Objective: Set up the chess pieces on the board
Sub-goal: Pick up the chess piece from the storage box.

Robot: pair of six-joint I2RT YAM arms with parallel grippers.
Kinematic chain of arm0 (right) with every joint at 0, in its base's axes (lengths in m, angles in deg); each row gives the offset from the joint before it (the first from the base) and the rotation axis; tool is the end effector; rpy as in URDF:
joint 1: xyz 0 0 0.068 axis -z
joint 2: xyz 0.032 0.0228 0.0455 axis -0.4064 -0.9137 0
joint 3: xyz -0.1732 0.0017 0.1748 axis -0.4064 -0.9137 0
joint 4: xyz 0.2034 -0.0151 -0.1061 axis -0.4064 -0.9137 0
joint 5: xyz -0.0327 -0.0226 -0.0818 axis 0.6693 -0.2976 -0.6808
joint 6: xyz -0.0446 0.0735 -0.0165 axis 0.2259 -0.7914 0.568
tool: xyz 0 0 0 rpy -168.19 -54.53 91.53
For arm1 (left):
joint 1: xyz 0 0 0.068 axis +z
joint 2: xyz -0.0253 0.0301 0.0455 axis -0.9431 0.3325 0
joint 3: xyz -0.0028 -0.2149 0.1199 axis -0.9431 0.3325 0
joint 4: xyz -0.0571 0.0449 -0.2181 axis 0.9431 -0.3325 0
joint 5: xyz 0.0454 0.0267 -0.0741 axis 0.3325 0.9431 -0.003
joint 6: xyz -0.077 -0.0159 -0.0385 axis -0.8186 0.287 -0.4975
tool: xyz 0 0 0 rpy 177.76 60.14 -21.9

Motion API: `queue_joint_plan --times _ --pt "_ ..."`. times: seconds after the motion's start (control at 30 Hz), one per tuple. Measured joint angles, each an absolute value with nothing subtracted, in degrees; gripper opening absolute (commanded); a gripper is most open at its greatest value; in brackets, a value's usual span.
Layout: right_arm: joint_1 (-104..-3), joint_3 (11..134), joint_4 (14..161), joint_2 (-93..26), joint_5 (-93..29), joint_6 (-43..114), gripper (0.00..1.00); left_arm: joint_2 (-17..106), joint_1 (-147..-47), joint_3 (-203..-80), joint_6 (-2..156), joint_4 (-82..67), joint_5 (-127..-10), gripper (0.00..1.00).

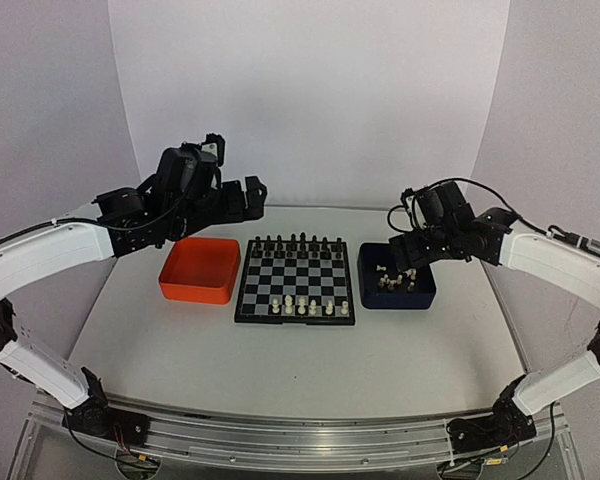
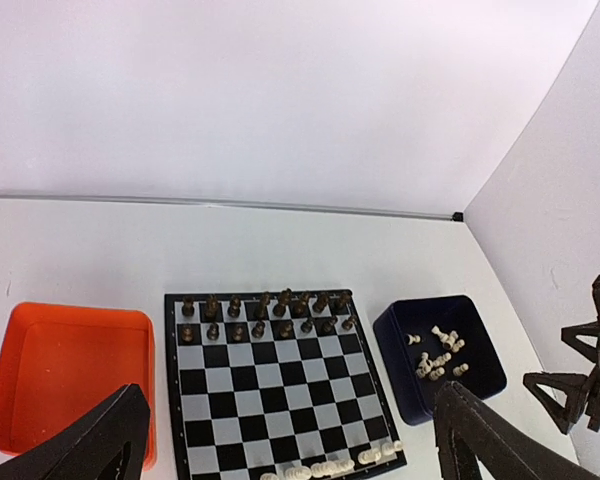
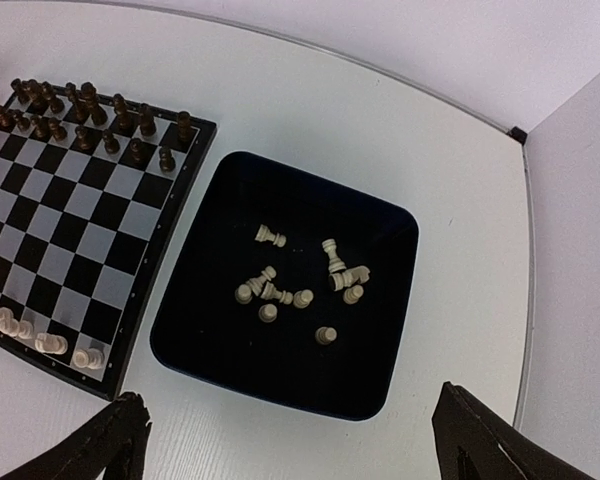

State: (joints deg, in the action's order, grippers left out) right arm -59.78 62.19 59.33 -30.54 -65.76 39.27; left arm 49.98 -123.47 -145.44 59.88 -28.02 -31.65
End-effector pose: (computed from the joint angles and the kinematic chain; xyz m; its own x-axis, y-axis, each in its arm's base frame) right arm 0.2618 0.1459 0.2594 -0.5552 -0.3387 -0.7596 -0.2219 0.9405 -0.2572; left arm 0.2267 -0.2384 0.3356 -0.4150 -0.1583 -0.8959 0.2672 0.9201 -0.2863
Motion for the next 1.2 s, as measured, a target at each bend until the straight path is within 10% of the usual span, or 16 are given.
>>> queue_joint_plan --times 1.2 --pt "-44.2 94.9 40.0 -71.4 -57.7 -1.4 0.5 71.3 -103.2 -156.2 64.9 -24.5 -55.8 1.0"
